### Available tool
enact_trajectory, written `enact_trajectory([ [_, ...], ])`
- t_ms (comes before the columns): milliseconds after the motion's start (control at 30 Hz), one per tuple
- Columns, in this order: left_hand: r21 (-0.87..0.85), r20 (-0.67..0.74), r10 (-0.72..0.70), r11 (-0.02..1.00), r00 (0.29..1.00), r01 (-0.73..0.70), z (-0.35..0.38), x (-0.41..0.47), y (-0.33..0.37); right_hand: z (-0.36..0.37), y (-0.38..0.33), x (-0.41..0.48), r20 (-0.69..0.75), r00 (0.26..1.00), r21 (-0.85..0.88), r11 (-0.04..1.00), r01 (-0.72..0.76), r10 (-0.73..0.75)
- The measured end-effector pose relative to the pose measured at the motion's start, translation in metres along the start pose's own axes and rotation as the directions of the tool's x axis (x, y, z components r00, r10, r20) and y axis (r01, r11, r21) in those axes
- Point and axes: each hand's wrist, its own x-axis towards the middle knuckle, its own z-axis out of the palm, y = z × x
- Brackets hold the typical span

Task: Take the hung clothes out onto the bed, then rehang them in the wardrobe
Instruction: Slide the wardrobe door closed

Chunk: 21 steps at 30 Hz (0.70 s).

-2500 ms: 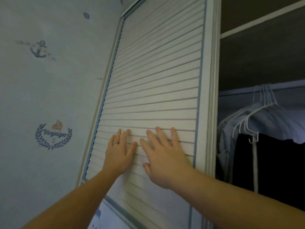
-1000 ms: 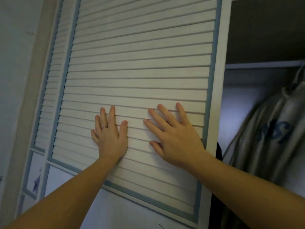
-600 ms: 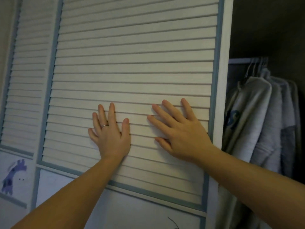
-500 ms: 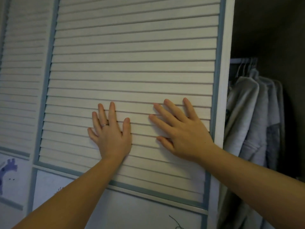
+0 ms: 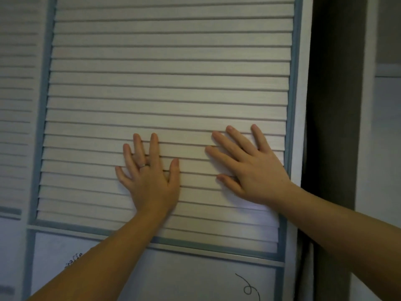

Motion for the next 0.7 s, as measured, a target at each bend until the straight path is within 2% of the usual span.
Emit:
enact_trajectory([
  [433, -0.017, 0.022, 0.017, 1.0, 1.0, -0.016, 0.017, -0.03, 0.063, -0.014, 0.038, -0.052, -0.003, 0.998, -0.002, 0.998, -0.066, 0.066],
  [700, -0.025, 0.017, 0.009, 1.0, 1.0, -0.009, 0.019, -0.033, 0.069, -0.015, 0.039, -0.057, 0.062, 0.992, 0.037, 0.993, -0.115, 0.113],
])
